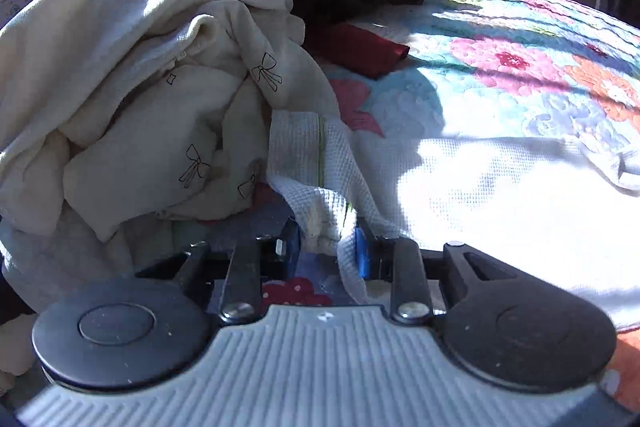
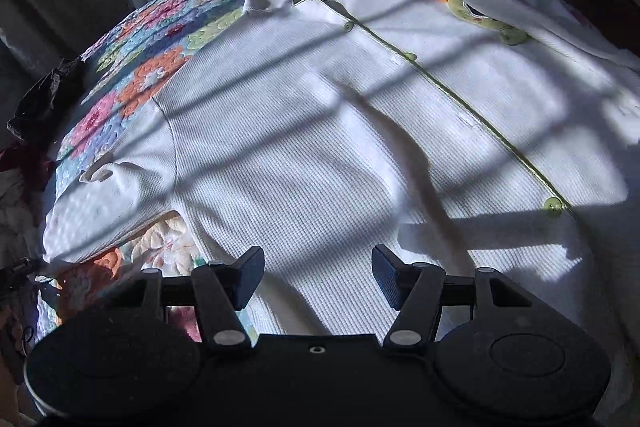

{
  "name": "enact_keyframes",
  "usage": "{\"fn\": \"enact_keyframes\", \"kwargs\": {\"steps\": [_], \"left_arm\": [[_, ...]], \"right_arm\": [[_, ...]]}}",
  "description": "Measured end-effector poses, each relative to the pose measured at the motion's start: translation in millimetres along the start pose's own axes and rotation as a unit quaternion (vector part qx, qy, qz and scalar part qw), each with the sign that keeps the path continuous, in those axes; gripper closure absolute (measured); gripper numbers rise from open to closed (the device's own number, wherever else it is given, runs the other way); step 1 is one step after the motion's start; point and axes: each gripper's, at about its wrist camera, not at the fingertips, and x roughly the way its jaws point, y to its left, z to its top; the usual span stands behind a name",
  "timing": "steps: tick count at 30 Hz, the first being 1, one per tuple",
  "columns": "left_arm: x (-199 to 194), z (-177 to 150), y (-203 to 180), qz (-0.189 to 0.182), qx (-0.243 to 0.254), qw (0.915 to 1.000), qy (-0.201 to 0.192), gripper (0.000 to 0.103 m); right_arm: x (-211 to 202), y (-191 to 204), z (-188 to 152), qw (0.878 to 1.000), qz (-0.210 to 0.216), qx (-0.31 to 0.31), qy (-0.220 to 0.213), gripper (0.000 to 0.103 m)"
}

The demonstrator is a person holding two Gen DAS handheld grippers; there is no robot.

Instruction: Fold clothes

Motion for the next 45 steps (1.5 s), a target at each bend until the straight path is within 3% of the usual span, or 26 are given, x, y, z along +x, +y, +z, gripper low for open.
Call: {"fn": "enact_keyframes", "kwargs": {"steps": [3,6,11,15,17,19,24,28,31,35,38,42,45], "left_arm": [[-29,1,5,0.039,0.004,0.9979,-0.051,0.081],[-44,-1,26,0.053,-0.027,0.9971,-0.048,0.081],[-21,-25,42,0.047,-0.054,0.9965,0.043,0.081],[-22,-31,34,0.040,-0.032,0.9953,0.082,0.076],[-36,-24,32,0.019,-0.033,0.9962,0.078,0.065],[-54,-12,32,-0.019,-0.048,0.9966,0.065,0.037],[-93,19,10,-0.125,-0.051,0.9906,0.025,0.021],[-107,35,-32,-0.204,0.006,0.9789,0.018,0.020],[-113,49,-79,-0.272,0.084,0.9572,0.051,0.020],[-134,65,-145,-0.340,0.202,0.9138,0.092,0.019],[-163,70,-188,-0.364,0.293,0.8785,0.100,0.019],[-212,72,-230,-0.392,0.404,0.8221,0.088,0.015],[-246,68,-253,-0.393,0.458,0.7933,0.079,0.011]], "right_arm": [[-2,-5,-1,1.000,-0.002,0.004,-0.003,0.038],[-5,-7,-4,1.000,-0.006,0.000,-0.006,0.038],[-4,-18,-7,1.000,-0.010,0.007,-0.003,0.038],[-11,-29,-13,1.000,-0.025,0.012,-0.009,0.038],[-17,-37,-14,0.999,-0.030,0.018,-0.019,0.038],[-24,-48,-12,0.999,-0.031,0.031,-0.031,0.038],[-36,-62,-7,0.997,-0.023,0.050,-0.057,0.038],[-42,-63,-9,0.997,-0.024,0.039,-0.065,0.038],[-52,-69,-12,0.998,-0.034,0.033,-0.052,0.038],[-85,-77,-13,0.996,-0.074,0.019,-0.036,0.038],[-111,-79,-12,0.995,-0.089,0.012,-0.034,0.037],[-142,-70,-12,0.993,-0.104,0.009,-0.051,0.033],[-154,-58,-12,0.994,-0.102,0.002,-0.050,0.033]]}}
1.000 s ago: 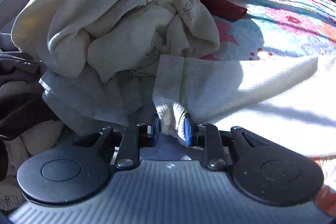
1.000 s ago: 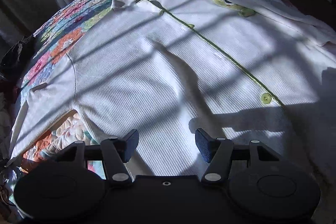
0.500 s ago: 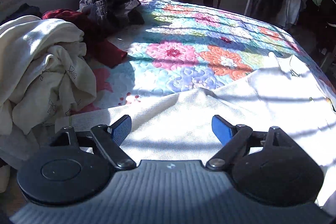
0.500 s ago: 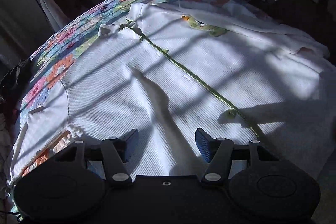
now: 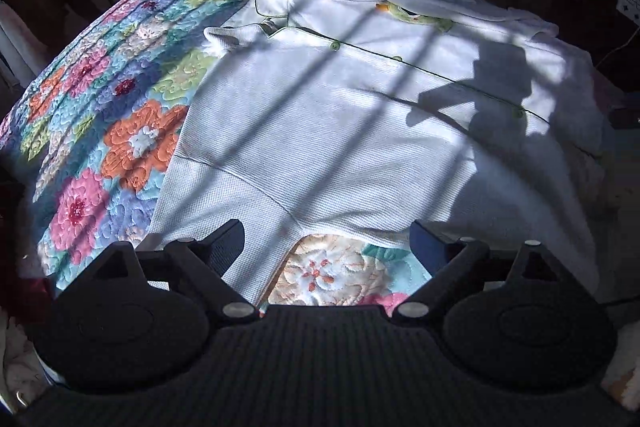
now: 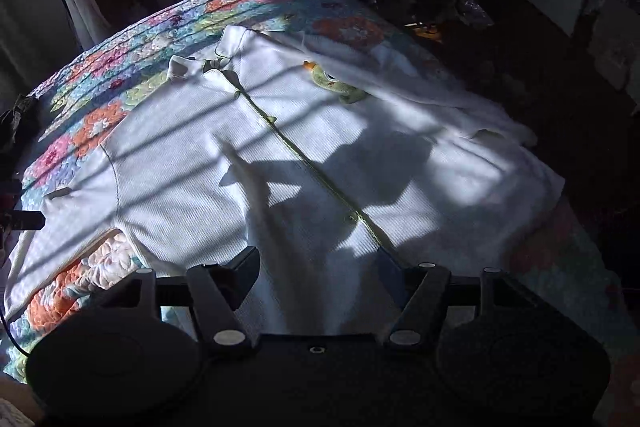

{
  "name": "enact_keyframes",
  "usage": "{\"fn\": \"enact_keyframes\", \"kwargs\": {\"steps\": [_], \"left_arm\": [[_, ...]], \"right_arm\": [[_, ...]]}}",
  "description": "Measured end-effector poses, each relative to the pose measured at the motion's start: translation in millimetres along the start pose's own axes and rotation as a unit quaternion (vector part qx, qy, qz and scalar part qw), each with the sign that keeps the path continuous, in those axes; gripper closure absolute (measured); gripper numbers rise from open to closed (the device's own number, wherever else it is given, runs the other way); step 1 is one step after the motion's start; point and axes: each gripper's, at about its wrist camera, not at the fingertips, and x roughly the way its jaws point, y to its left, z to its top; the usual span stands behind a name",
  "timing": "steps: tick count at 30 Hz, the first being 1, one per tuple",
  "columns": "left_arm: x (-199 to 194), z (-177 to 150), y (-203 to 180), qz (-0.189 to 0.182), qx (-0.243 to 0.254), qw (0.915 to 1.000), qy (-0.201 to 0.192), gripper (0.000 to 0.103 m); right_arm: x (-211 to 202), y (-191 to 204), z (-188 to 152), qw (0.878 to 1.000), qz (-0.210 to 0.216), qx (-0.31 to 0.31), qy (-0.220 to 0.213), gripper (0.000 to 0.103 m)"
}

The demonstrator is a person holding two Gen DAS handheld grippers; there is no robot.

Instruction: Fold clothes

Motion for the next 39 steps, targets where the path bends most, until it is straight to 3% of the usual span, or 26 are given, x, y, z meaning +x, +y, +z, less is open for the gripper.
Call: {"fn": "enact_keyframes", "kwargs": {"steps": [5,9,12,15,20,23,25,27,34,36,39], "left_arm": [[-8,17,-41,-0.011,0.063,0.9978,0.016,0.008],[-13,21,-58,-0.003,0.040,0.9990,0.020,0.008],[-23,1,-68,0.000,0.019,0.9989,0.042,0.007],[-27,-21,-80,0.034,0.025,0.9966,0.071,0.004],[-30,-52,-106,-0.007,0.054,0.9938,0.096,0.001],[-37,-54,-110,0.011,0.064,0.9947,0.079,0.001],[-42,-54,-91,0.049,0.004,0.9967,0.064,0.001],[-46,-59,-77,0.042,-0.039,0.9964,0.063,0.001],[-50,-63,-100,0.038,0.045,0.9974,0.041,0.000],[-47,-58,-104,0.019,0.052,0.9976,0.041,0.000],[-39,-52,-106,0.022,0.047,0.9978,0.043,0.000]], "right_arm": [[-19,27,-5,0.999,0.019,-0.027,0.004,0.033],[-35,43,-12,0.999,0.026,-0.043,-0.011,0.032],[-47,45,-19,0.999,0.027,-0.042,-0.023,0.031],[-54,46,-26,0.998,0.032,-0.041,-0.028,0.031],[-61,55,-37,0.998,0.021,-0.059,-0.027,0.031],[-61,61,-43,0.997,0.023,-0.072,-0.008,0.031],[-60,63,-47,0.997,0.026,-0.077,0.006,0.031],[-61,66,-49,0.996,0.026,-0.081,0.009,0.031],[-57,67,-52,0.996,0.021,-0.088,-0.003,0.031],[-56,67,-51,0.996,0.009,-0.088,-0.007,0.031],[-56,67,-50,0.996,0.002,-0.088,-0.014,0.031]]}}
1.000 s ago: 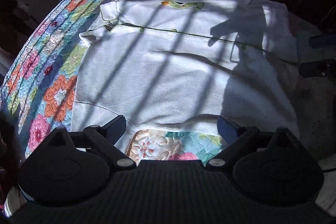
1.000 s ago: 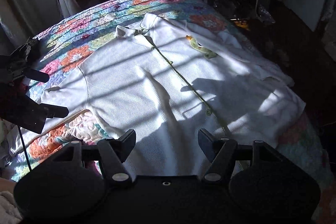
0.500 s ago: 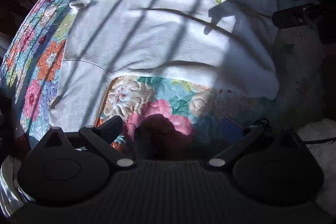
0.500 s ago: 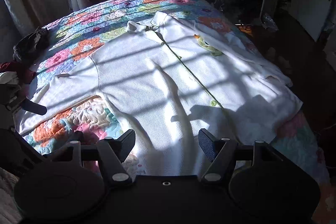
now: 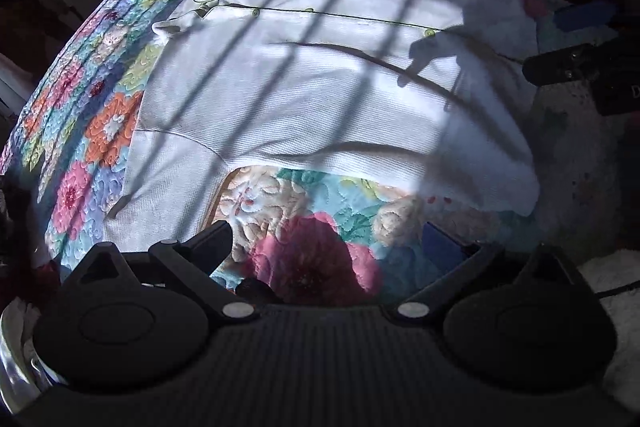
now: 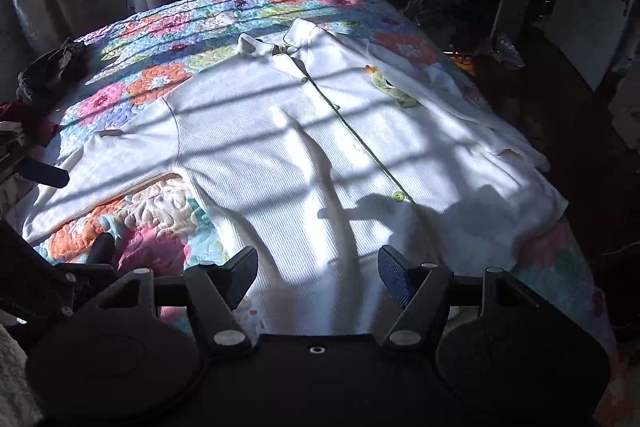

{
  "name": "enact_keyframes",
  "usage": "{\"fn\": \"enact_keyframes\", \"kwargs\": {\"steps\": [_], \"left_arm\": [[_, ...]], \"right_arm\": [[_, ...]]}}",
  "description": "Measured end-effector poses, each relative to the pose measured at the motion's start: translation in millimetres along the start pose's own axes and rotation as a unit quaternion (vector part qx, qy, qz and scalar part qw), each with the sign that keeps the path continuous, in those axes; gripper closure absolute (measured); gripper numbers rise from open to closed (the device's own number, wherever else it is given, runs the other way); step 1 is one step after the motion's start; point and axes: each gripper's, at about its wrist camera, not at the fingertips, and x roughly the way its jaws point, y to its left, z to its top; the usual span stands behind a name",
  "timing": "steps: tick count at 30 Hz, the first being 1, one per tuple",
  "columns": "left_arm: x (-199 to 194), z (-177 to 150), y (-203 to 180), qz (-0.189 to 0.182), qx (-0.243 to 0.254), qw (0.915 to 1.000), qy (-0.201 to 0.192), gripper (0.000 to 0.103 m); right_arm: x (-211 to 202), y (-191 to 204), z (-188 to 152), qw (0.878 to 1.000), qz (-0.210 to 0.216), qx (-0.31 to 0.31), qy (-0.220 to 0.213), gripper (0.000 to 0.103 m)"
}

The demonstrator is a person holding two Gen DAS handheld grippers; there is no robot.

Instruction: Fold clothes

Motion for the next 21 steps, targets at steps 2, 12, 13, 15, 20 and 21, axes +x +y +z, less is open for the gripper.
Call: {"fn": "enact_keyframes", "kwargs": {"steps": [2,12,13,15,20,21], "left_arm": [[8,2,-2,0.009,-0.002,0.9999,0.006,0.000],[13,3,-17,0.028,0.025,0.9993,-0.005,0.000],[13,4,-17,0.026,0.022,0.9994,-0.003,0.000],[14,4,-17,0.027,0.019,0.9995,-0.001,0.000],[15,5,-22,0.038,0.033,0.9987,-0.005,0.000],[15,5,-22,0.039,0.034,0.9986,-0.007,0.000]], "right_arm": [[2,0,1,1.000,0.008,0.004,0.004,0.031],[10,-4,-2,1.000,0.008,0.005,0.010,0.031],[11,-5,-2,1.000,0.008,0.006,0.011,0.031],[11,-6,-3,1.000,0.009,0.007,0.011,0.031],[15,-9,-2,1.000,0.006,0.005,0.015,0.031],[16,-9,-2,1.000,0.006,0.006,0.018,0.031]]}}
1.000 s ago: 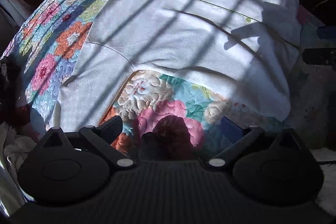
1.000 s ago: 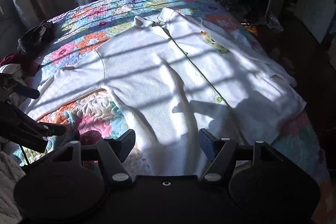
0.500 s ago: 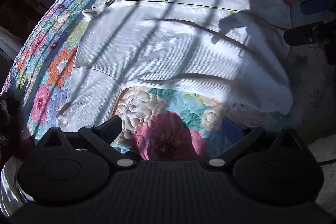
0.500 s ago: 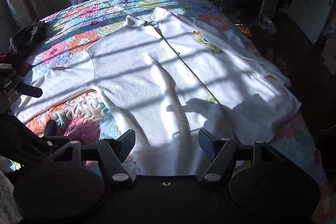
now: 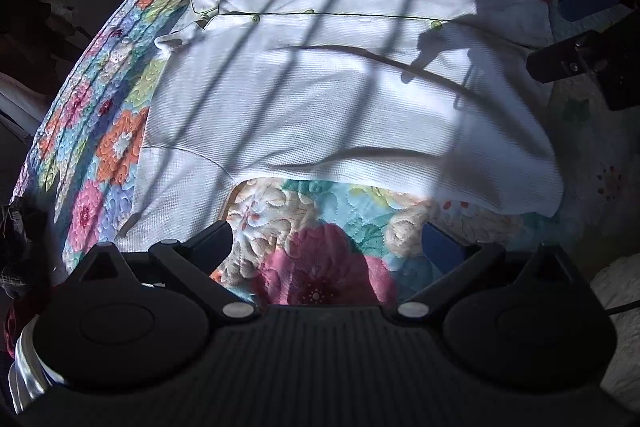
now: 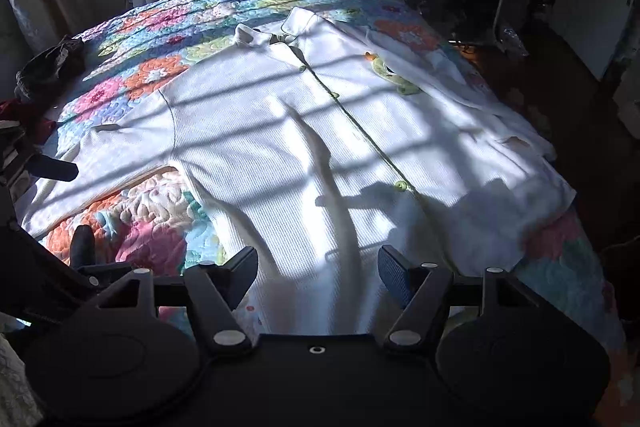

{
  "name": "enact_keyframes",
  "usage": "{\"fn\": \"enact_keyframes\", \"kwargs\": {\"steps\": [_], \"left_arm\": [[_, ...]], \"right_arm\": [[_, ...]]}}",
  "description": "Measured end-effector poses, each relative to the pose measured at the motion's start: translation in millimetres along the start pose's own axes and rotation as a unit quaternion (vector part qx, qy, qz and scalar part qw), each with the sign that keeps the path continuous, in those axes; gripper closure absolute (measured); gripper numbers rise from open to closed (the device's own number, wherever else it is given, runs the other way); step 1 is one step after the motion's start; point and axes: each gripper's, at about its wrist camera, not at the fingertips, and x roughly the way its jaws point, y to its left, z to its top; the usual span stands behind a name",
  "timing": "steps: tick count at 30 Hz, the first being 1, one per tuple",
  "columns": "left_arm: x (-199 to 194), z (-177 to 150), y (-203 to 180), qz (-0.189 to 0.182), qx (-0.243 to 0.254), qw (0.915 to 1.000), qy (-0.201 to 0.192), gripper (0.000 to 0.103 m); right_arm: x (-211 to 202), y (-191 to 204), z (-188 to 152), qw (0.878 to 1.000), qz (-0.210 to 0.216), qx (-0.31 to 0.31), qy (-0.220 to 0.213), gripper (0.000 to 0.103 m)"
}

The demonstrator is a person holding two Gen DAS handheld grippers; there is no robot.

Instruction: Fold clothes

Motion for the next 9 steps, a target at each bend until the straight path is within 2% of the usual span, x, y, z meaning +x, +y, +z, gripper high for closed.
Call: {"fn": "enact_keyframes", "kwargs": {"steps": [7,9], "left_arm": [[4.1,3.9,-2.2,-0.007,0.001,1.0000,0.007,0.000],[3.9,4.7,-5.0,0.002,0.010,0.9999,0.006,0.000]], "right_arm": [[5.9,-1.0,0.3,1.000,-0.001,0.001,0.009,0.031],[7.5,-1.1,-0.3,1.000,0.002,0.001,0.010,0.031]]}}
